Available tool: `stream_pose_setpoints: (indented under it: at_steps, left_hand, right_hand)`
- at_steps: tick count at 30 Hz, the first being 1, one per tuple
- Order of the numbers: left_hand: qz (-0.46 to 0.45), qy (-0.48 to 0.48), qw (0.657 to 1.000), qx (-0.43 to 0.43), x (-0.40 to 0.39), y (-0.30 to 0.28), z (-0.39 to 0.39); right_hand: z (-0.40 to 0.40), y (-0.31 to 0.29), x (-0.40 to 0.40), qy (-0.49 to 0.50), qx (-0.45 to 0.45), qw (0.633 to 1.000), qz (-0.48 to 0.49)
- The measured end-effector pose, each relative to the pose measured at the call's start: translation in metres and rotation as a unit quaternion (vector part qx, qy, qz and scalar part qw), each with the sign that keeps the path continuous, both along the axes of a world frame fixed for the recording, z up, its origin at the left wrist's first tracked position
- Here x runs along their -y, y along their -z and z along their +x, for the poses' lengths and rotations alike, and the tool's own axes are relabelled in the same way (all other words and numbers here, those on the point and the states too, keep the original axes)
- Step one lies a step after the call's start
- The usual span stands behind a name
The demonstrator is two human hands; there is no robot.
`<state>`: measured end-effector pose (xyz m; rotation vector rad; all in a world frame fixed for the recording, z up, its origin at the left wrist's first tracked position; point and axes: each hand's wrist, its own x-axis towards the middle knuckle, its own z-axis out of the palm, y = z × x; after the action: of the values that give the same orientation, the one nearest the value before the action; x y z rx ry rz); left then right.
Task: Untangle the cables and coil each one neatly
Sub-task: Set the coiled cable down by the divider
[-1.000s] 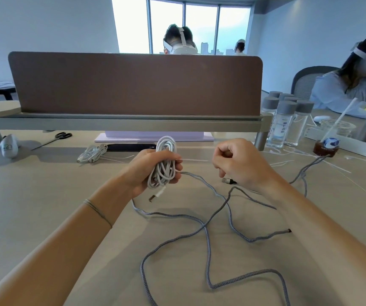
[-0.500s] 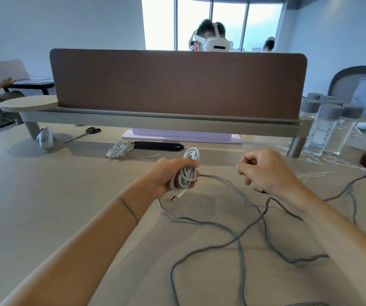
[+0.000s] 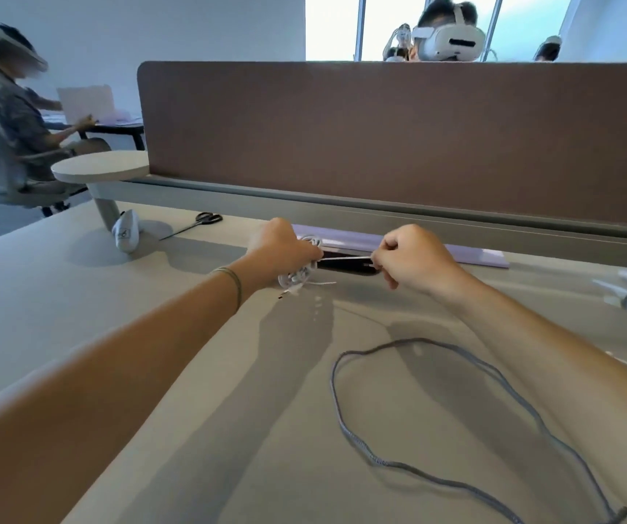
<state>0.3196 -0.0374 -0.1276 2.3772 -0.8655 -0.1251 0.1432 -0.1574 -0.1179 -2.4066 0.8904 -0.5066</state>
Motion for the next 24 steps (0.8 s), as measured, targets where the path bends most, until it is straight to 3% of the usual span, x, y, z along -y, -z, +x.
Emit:
stream_pose_setpoints:
  at_steps: [6, 13, 17, 24]
  left_hand:
    - [0.139, 0.029, 0.969, 0.203, 0.014, 0.024, 0.030]
    - [0.236, 0.003, 0.911, 0.340, 0.010, 0.032, 0.027]
    - [0.193, 0.013, 0.896, 0.399, 0.002, 0.013, -0.003]
    - [0.167, 0.106, 0.900, 0.389, -0.031, -0.021, -0.130]
  right_hand:
    - [0.052, 0.029, 0.009, -0.026, -0.057, 0.998, 0.006]
    - [0.057, 0.039, 0.009, -0.051, -0.091, 0.995, -0.006]
    - [0.027, 0.015, -0.001, -0.058, -0.072, 0.995, -0.026]
    - [-0.065, -0.021, -0.044, -0.069, -0.058, 0.993, -0.074]
